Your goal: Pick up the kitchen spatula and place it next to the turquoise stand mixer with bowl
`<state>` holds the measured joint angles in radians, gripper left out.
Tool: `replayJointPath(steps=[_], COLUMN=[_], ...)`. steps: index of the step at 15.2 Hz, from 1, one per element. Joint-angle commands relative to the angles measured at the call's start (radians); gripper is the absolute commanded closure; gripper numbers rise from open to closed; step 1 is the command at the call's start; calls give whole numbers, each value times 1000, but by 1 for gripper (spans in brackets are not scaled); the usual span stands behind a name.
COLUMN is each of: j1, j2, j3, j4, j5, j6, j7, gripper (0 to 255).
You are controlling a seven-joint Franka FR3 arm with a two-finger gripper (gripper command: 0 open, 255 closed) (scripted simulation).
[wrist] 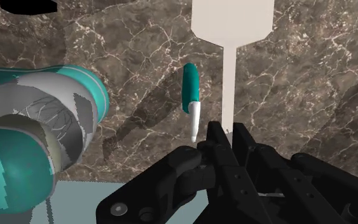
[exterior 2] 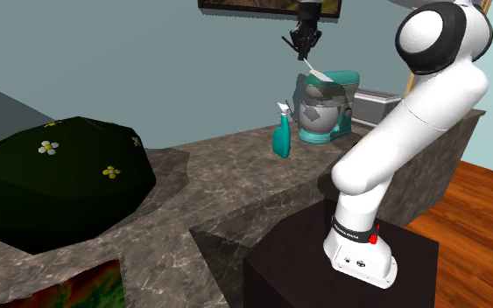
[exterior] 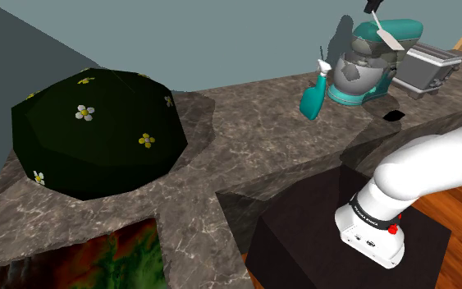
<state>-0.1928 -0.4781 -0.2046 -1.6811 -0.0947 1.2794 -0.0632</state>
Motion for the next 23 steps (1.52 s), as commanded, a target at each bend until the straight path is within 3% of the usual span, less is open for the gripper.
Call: replayJointPath(steps=[1, 7, 23], j1=[-10, -37, -57], j2=[1, 56, -65], j3=[-41, -176, -170], j4=[-1, 67, -263], j5=[-16, -47, -80], j6=[5, 7, 220], j7=[-53, -222, -192], gripper=[255, 255, 255])
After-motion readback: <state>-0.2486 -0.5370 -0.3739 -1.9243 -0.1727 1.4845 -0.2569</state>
